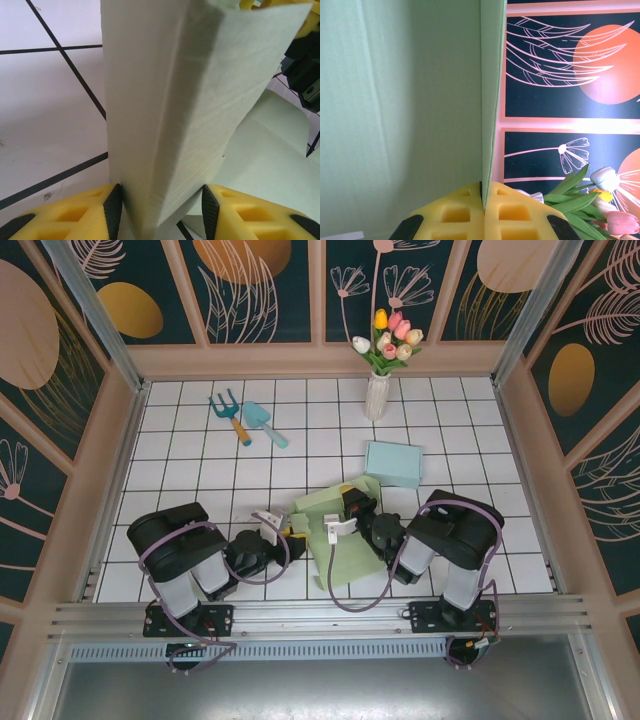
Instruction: Fold the paper box
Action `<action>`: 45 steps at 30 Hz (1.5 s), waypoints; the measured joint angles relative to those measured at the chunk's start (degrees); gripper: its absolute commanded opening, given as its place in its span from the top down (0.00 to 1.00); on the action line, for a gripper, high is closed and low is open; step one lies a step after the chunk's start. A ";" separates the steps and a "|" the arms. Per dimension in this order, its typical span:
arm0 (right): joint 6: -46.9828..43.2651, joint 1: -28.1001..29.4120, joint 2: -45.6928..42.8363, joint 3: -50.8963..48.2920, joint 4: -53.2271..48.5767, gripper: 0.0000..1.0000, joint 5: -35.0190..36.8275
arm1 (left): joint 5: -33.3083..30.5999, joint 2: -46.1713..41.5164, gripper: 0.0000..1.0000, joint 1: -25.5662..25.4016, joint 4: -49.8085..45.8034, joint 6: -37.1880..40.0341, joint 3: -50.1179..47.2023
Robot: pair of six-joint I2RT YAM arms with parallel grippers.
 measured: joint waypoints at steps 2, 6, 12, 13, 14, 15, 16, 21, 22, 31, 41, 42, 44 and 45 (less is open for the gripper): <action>0.00 0.00 0.00 0.00 -0.02 1.00 0.00 | -0.33 0.26 0.56 0.00 -0.11 -0.09 0.31; 0.00 -0.22 0.00 0.00 -0.02 1.00 0.13 | -1.62 1.25 0.55 -0.04 -0.66 -0.83 1.70; -0.17 -0.33 0.00 0.00 0.00 1.00 0.26 | -3.08 0.46 0.53 -0.33 -3.32 -2.16 2.84; -0.17 -0.33 0.00 0.00 0.02 1.00 0.31 | -3.45 -0.17 0.52 -0.33 -4.59 -2.38 3.23; -0.17 -0.31 0.00 0.02 0.02 1.00 0.46 | -3.89 -0.72 0.52 -0.33 -5.92 -2.60 3.67; -0.17 -0.31 0.00 0.02 0.02 1.00 0.52 | -4.22 -1.11 0.52 -0.33 -6.97 -2.80 4.02; -0.20 -0.28 0.00 0.02 0.07 1.00 0.72 | -4.70 -1.51 0.52 -0.33 -8.28 -3.02 4.48; -0.20 0.48 0.00 0.35 0.15 1.00 2.32 | -7.30 -2.36 0.52 -0.39 -12.81 -3.87 6.75; -0.20 0.72 0.00 0.44 0.15 1.00 2.84 | -7.85 -2.38 0.52 -0.39 -13.42 -4.04 7.17; -0.17 2.12 0.11 0.98 -0.37 1.00 4.59 | -10.73 -6.71 0.54 -0.37 -18.73 -4.92 8.22; 0.28 2.82 0.11 1.57 -1.36 1.00 7.08 | -14.69 -7.04 0.65 -0.66 -22.56 -5.40 10.69; 0.44 2.93 0.11 1.62 -1.44 1.00 7.39 | -15.34 -7.04 0.66 -0.81 -22.75 -5.55 10.84; 0.96 3.13 0.11 1.70 -1.57 1.00 7.82 | -17.16 -7.04 0.68 -1.14 -23.37 -6.05 11.15; 1.16 3.15 0.11 1.75 -1.66 1.00 7.85 | -17.99 -7.04 0.70 -1.33 -23.67 -6.32 11.32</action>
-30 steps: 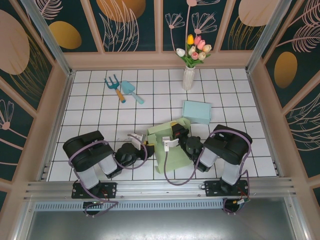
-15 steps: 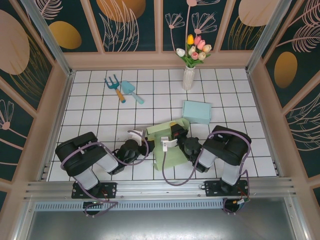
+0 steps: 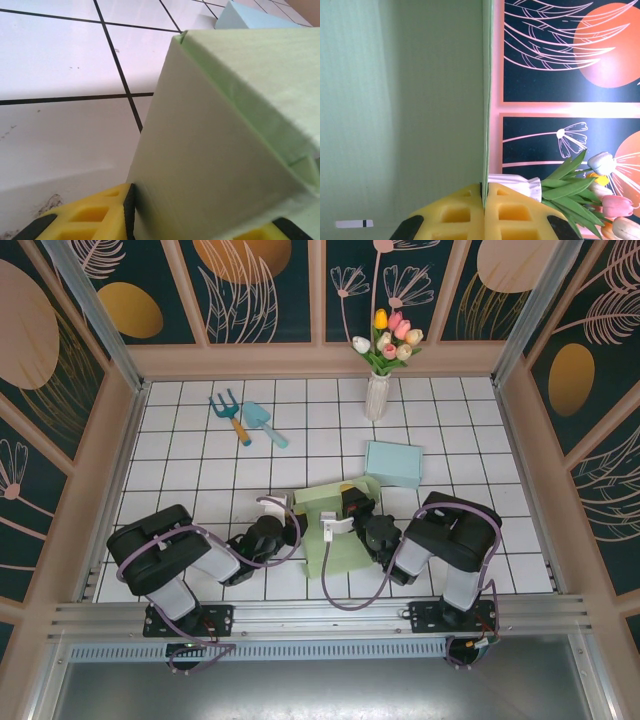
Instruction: Fold the paper box
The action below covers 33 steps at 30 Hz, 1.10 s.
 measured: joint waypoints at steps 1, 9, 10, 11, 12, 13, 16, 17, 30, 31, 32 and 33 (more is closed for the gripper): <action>0.20 0.04 0.00 0.02 -0.07 1.00 0.02 | -0.98 0.00 0.72 -0.15 -0.39 -0.33 0.24; 2.05 0.79 -0.07 0.85 -1.27 1.00 0.00 | -12.33 0.85 0.88 -0.92 -7.67 -4.00 4.61; 2.29 0.92 -0.07 0.90 -1.44 1.00 0.09 | -13.94 1.11 0.89 -1.09 -9.55 -4.55 5.79; 2.60 1.05 -0.09 0.98 -1.57 1.00 0.22 | -15.45 1.44 0.91 -1.31 -11.32 -5.09 6.91; 2.84 1.07 -0.11 1.09 -1.68 1.00 0.28 | -16.83 1.75 0.93 -1.57 -12.94 -5.51 7.93; 3.23 1.09 -0.22 1.27 -2.10 1.00 0.37 | -18.18 2.01 0.96 -1.81 -14.62 -6.01 8.94; 4.35 1.11 -0.81 2.03 -4.00 1.00 0.52 | -22.45 3.58 1.00 -2.38 -18.64 -7.58 11.82; 4.83 1.16 -1.05 2.34 -4.70 1.00 0.61 | -23.69 4.00 1.00 -2.51 -19.93 -8.09 12.68; 7.93 1.49 -3.26 3.04 -8.87 1.00 -0.20 | -29.97 6.01 0.84 -3.13 -24.55 -7.78 15.58; 8.13 1.49 -3.50 3.04 -9.25 1.00 -0.28 | -30.27 6.14 0.84 -3.13 -24.55 -7.78 15.63; 8.28 1.51 -3.63 3.04 -9.42 1.00 -0.31 | -30.64 6.27 0.84 -3.13 -24.92 -7.85 15.89; 8.61 1.60 -3.65 3.04 -9.57 1.00 -0.31 | -31.04 6.47 0.84 -3.13 -25.59 -8.07 16.35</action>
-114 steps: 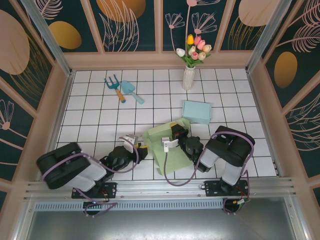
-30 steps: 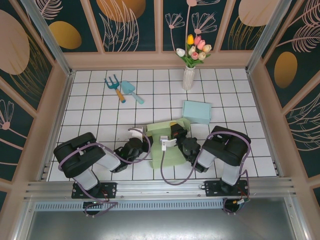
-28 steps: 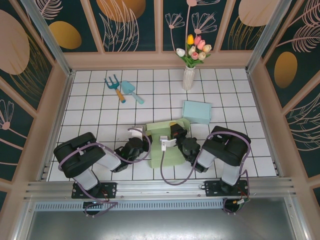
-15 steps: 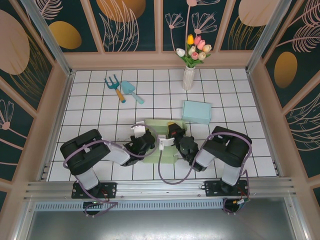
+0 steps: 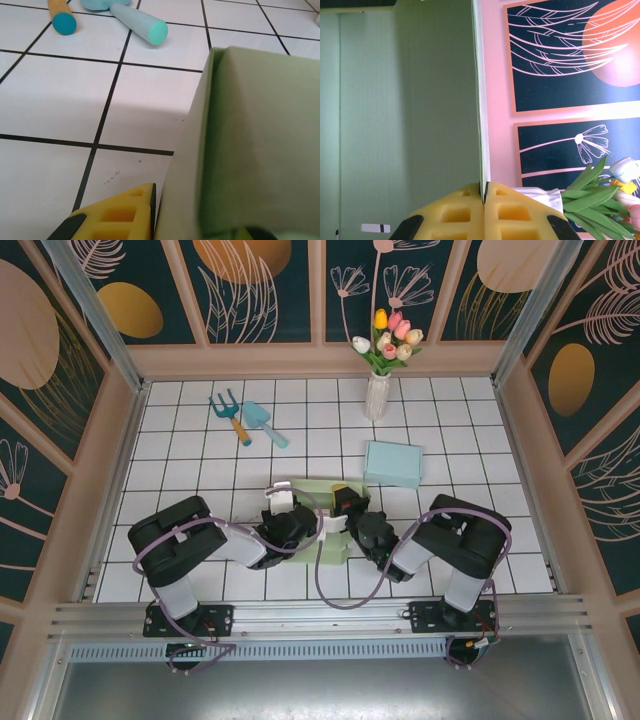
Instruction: Fold the paper box
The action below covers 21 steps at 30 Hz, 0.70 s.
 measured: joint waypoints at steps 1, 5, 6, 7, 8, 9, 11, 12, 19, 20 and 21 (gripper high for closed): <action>0.28 0.07 -0.02 0.00 0.00 1.00 0.02 | -0.42 0.22 0.83 0.00 -0.70 -0.24 0.50; 1.20 0.11 -0.24 -0.02 -0.26 1.00 0.02 | 0.42 -0.20 0.76 0.13 1.84 1.11 -1.01; 1.44 0.13 -0.28 -0.02 -0.26 1.00 0.00 | 1.38 -0.79 0.74 0.35 3.63 2.05 -2.27; 1.75 0.17 -0.31 -0.02 -0.33 1.00 -0.02 | 2.49 -1.44 0.71 0.66 5.07 3.15 -3.39; 2.08 0.22 -0.31 -0.02 -0.46 1.00 -0.02 | 3.45 -1.81 0.68 0.94 5.99 4.17 -4.07; 2.34 0.20 -0.33 0.00 -0.59 1.00 0.07 | 4.59 -2.05 0.63 1.33 6.97 5.29 -4.63; 2.82 0.20 -0.55 0.00 -1.09 1.00 0.20 | 6.64 -2.19 0.55 2.10 8.39 7.43 -5.31; 3.28 0.20 -0.66 0.00 -1.42 1.00 0.33 | 7.87 -2.19 0.52 2.45 9.44 8.28 -5.75; 4.92 0.15 -0.68 0.13 -1.84 1.00 0.68 | 15.02 -7.78 0.38 3.04 13.40 11.80 -10.51; 5.11 0.15 -0.68 0.17 -1.95 1.00 0.68 | 15.52 -8.59 0.38 3.04 13.73 12.07 -10.88; 5.18 0.15 -0.68 0.28 -2.01 1.00 0.72 | 16.11 -9.42 0.37 3.04 14.01 12.17 -11.23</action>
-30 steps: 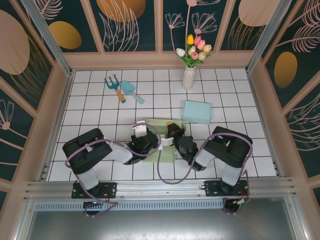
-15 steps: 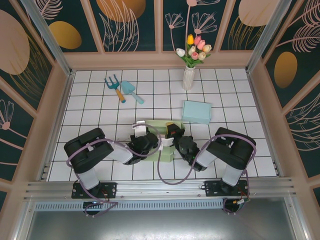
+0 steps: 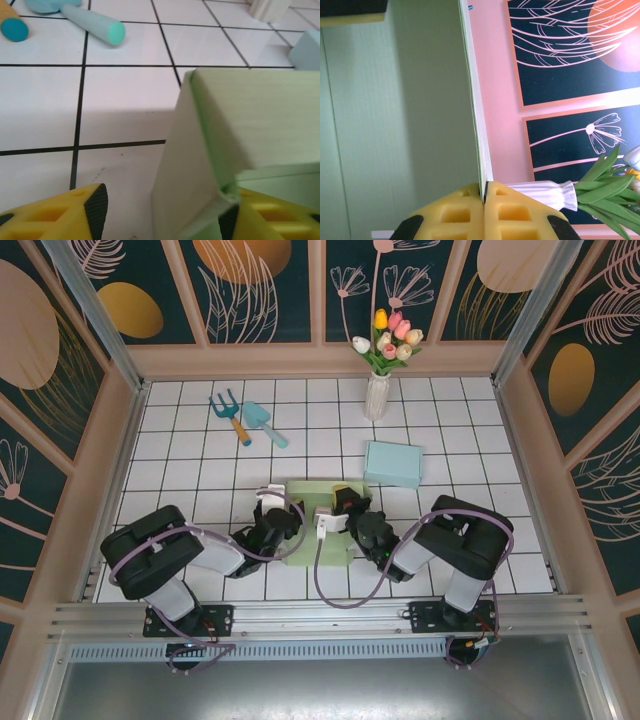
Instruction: Fold the paper box
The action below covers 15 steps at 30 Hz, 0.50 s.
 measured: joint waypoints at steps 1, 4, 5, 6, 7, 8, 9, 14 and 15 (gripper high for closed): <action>0.11 0.00 0.00 0.11 -0.17 1.00 0.04 | 0.44 -0.66 0.37 0.00 0.22 0.17 -0.22; 0.33 0.00 0.00 0.17 -0.33 1.00 0.24 | 0.92 -1.05 0.38 0.00 0.26 0.63 -0.04; 0.39 0.00 0.00 0.17 -0.35 1.00 0.28 | 0.92 -0.90 0.40 0.00 0.20 0.70 0.11; 0.48 0.00 0.00 0.20 -0.35 1.00 0.35 | 0.83 -0.50 0.43 0.00 0.17 0.90 0.46; 0.61 0.00 0.00 0.20 -0.35 1.00 0.37 | 0.59 0.15 0.48 0.00 0.15 1.25 1.01; 0.81 0.00 0.00 0.20 -0.37 1.00 0.37 | 0.39 0.79 0.52 0.00 0.20 1.22 1.46; 1.09 0.00 0.00 0.20 -0.42 1.00 0.37 | 0.11 1.62 0.57 0.00 0.15 1.46 2.01; 2.89 0.00 -1.22 0.46 -2.67 0.96 0.13 | -1.27 3.56 0.74 0.00 -0.26 1.51 2.75; 3.19 0.00 -1.57 0.59 -3.43 0.95 0.09 | -1.38 3.74 0.77 0.00 -0.31 1.53 2.80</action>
